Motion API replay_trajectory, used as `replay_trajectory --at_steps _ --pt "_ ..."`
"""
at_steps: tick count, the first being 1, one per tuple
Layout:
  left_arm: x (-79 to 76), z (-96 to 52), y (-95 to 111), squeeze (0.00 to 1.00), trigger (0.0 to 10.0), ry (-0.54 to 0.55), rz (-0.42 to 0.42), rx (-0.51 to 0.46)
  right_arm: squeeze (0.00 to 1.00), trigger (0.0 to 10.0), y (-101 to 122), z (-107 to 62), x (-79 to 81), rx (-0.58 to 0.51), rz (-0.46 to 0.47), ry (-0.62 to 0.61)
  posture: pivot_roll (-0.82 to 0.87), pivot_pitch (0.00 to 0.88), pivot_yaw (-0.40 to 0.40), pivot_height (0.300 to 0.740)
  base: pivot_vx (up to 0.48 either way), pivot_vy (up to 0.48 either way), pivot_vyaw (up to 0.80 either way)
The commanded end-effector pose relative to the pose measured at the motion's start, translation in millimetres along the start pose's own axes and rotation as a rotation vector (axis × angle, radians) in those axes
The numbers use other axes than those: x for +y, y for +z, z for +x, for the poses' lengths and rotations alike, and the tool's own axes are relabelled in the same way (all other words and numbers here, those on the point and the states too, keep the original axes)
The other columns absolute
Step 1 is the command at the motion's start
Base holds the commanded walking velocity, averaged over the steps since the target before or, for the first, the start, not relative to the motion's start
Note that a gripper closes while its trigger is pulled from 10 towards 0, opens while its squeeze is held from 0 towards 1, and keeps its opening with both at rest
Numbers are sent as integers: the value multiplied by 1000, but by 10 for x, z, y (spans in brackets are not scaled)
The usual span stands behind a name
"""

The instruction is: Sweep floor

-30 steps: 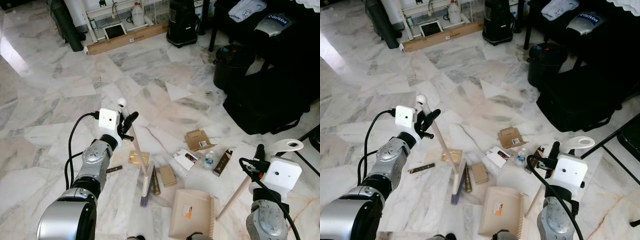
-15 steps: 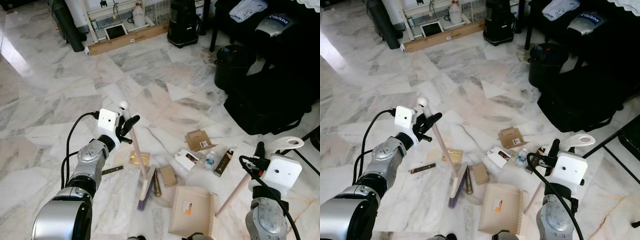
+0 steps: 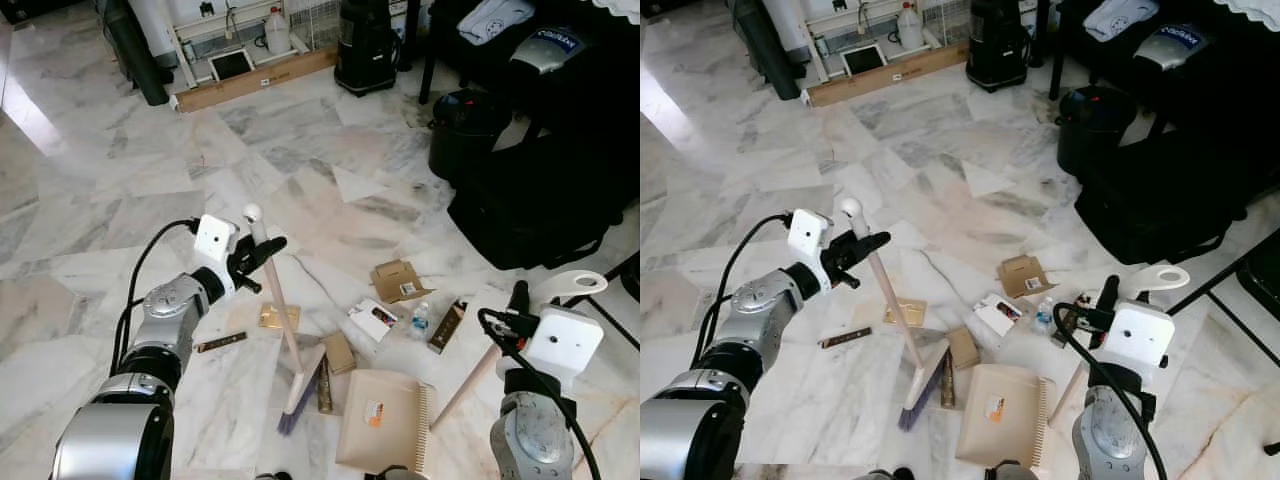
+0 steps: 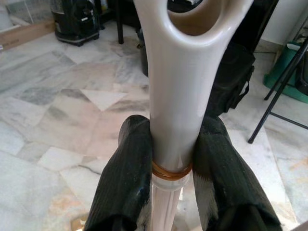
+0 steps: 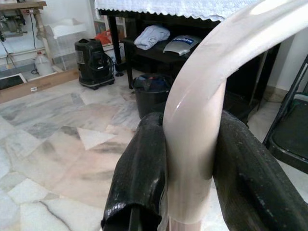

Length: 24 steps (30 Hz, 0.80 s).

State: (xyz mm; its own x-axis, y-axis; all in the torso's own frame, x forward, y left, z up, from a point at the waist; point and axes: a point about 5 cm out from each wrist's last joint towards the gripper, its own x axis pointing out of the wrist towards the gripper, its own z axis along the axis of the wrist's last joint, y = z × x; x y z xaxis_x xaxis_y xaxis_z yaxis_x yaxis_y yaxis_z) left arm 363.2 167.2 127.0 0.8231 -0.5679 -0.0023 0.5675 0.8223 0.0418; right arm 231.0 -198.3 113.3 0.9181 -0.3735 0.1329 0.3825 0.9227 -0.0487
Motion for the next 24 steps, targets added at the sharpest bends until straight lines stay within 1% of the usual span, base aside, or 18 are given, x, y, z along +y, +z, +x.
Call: replay_trajectory --at_steps 1,10,16,20,22,24 --pt "59 -67 12 0 10000 -1 7 2 0 10000 37 9 15 -26 9 1 -82 144 108 740 0 0 0" --pt "110 -191 12 0 10000 -61 -3 38 0 10000 34 39 13 -29 8 4 -71 135 102 740 0 0 0" --pt "113 -201 28 0 10000 -46 4 33 0 10000 38 63 31 -31 9 11 -70 131 96 740 0 0 0" --pt "61 -204 19 0 10000 -51 -3 27 0 10000 32 78 16 -30 2 13 -73 127 91 740 0 0 0" --pt "51 -210 27 0 10000 -32 -13 6 0 10000 23 86 10 -24 -4 13 -74 125 87 740 0 0 0" --pt "51 -213 52 0 10000 -4 -2 -18 0 10000 9 95 6 -16 -13 13 -73 122 84 740 0 0 0"
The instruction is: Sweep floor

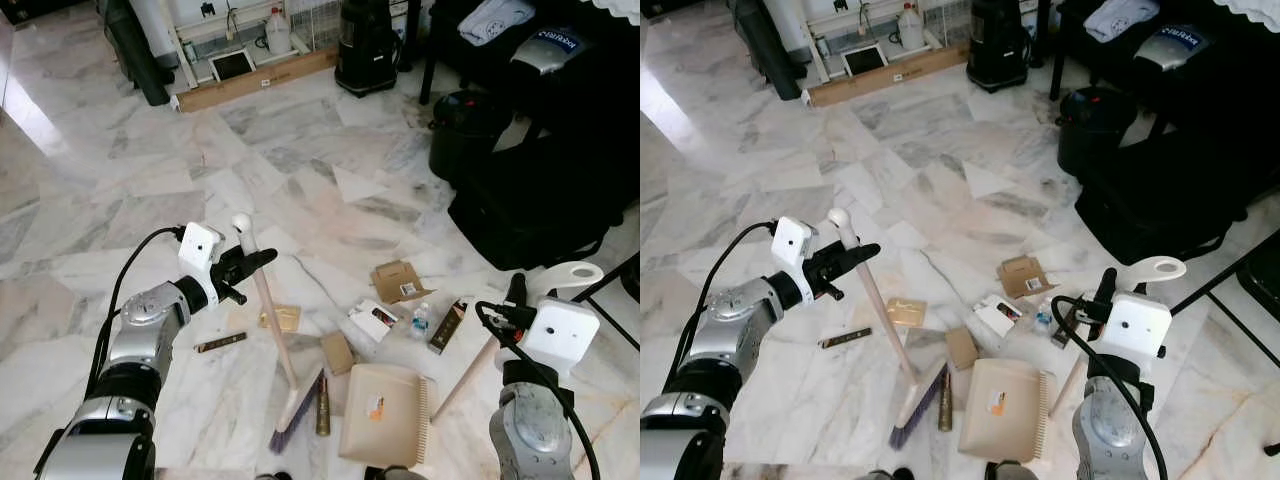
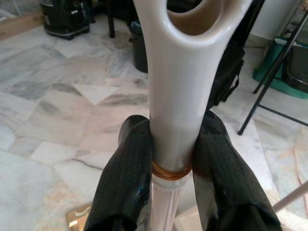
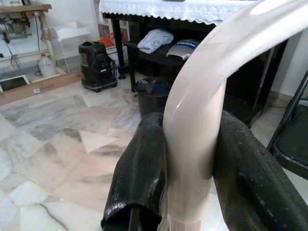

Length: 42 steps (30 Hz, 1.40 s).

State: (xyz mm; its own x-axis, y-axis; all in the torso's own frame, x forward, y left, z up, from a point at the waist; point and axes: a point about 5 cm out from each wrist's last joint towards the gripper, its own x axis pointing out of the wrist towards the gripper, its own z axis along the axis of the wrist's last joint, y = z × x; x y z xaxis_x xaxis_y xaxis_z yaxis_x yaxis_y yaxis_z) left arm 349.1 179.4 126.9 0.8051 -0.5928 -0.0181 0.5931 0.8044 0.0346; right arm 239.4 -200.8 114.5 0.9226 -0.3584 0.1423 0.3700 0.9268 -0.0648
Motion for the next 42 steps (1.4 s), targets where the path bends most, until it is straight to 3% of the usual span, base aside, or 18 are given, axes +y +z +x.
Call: replay_trajectory --at_steps 1,10,20,27,33,42 --pt "30 -30 54 0 10000 27 5 -33 0 10000 8 7 -3 -6 1 -2 -73 122 84 740 0 0 0" --pt "46 -112 141 0 10000 95 9 -104 0 10000 1 57 -32 -4 -17 -18 -72 112 77 740 0 0 0" --pt "115 -206 219 0 10000 243 58 -166 0 10000 -207 120 -115 80 -75 -48 -74 92 55 740 0 0 0" --pt "64 -208 91 0 10000 326 33 -163 0 10000 -226 258 -126 36 -143 -5 -91 77 36 740 0 0 0" --pt "21 -219 -9 0 10000 379 16 -161 0 10000 -165 425 -94 -29 -118 18 -81 60 19 740 0 0 0" --pt "-57 -308 -195 0 10000 423 7 -133 0 10000 -227 436 -121 -38 -123 22 -65 41 16 740 0 0 0"
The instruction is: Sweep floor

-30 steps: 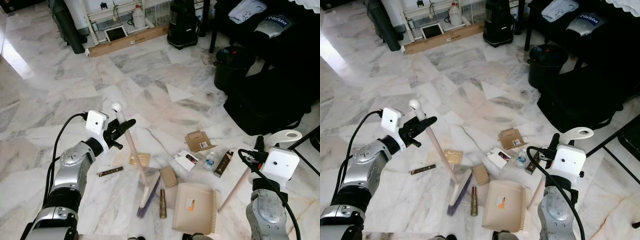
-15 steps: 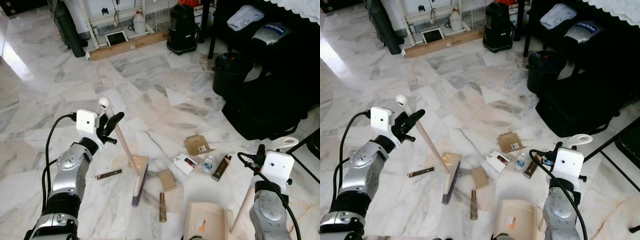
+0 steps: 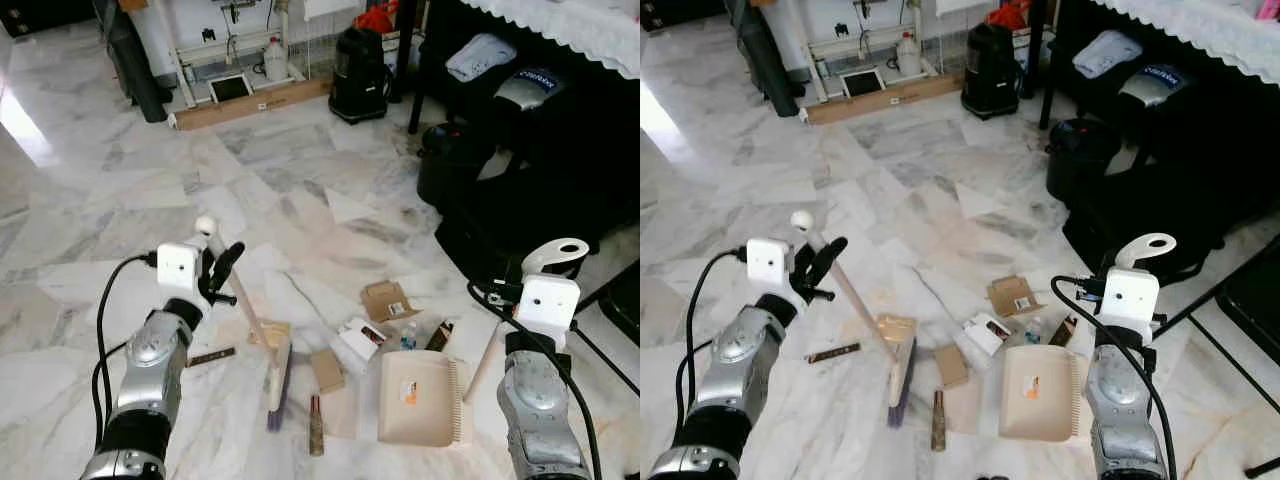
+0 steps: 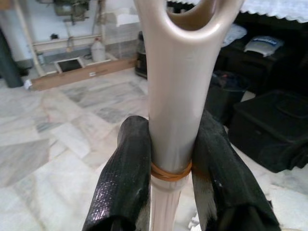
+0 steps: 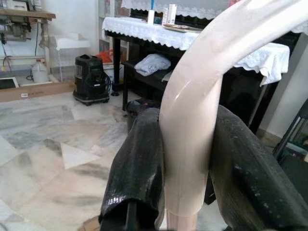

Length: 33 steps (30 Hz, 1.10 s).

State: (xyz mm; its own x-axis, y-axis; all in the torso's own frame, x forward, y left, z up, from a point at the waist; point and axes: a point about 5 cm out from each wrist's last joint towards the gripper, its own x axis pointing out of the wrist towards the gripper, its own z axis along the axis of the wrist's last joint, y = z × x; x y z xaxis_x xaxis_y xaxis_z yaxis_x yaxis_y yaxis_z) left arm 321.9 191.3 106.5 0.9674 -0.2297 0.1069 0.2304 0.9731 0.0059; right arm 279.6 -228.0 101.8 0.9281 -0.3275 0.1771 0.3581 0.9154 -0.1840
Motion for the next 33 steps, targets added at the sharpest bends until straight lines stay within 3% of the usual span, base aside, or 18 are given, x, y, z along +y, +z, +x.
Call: replay_trajectory --at_steps 1,22,33 --pt "23 -14 14 0 10000 18 14 -21 0 10000 -28 -16 -22 2 -6 -4 -65 41 16 740 0 0 0" --pt "58 22 23 0 10000 51 29 -31 0 10000 -70 0 10 -18 8 -1 -62 45 23 740 0 0 0" --pt "31 36 13 0 10000 45 32 -27 0 10000 -69 3 14 -22 10 4 -62 49 22 740 -212 0 0"
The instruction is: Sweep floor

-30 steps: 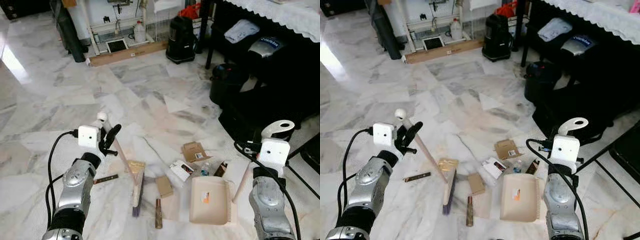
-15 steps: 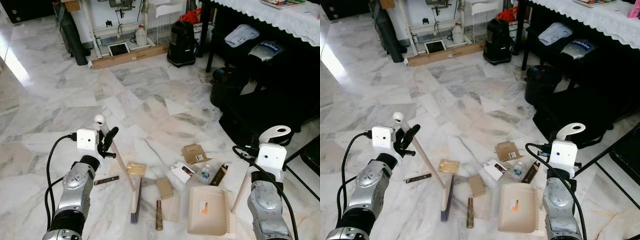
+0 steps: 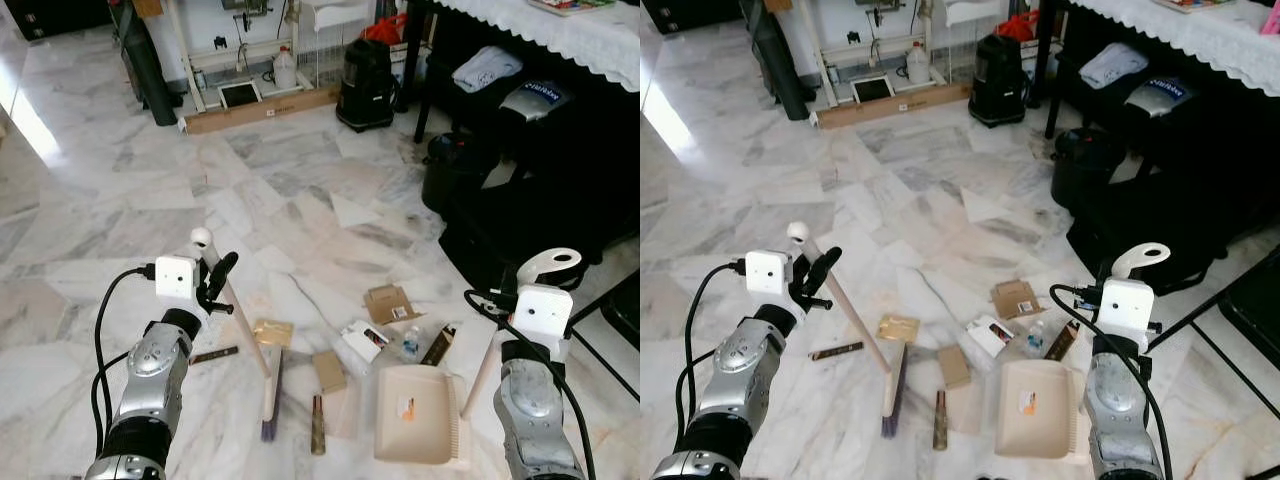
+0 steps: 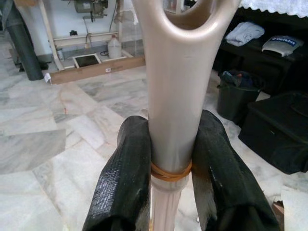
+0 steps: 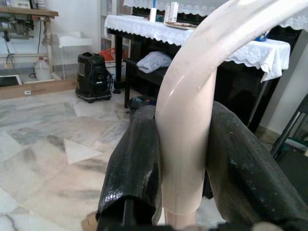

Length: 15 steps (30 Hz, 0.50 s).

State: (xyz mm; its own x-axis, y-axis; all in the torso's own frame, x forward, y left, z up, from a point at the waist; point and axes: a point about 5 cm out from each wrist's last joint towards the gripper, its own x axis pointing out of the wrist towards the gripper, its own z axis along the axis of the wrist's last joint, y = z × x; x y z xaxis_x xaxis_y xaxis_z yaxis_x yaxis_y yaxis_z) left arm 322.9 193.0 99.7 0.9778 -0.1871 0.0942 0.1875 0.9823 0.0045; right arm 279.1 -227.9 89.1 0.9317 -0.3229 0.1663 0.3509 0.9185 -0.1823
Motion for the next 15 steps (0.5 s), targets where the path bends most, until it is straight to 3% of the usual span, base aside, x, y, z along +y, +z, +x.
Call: replay_trajectory --at_steps 1,15 --pt "9 39 75 0 10000 2 31 -37 0 10000 51 29 -7 -31 7 -3 -64 49 22 740 0 0 0" --pt "19 39 68 0 10000 8 35 -31 0 10000 45 28 3 -30 8 2 -61 49 21 740 0 0 0"
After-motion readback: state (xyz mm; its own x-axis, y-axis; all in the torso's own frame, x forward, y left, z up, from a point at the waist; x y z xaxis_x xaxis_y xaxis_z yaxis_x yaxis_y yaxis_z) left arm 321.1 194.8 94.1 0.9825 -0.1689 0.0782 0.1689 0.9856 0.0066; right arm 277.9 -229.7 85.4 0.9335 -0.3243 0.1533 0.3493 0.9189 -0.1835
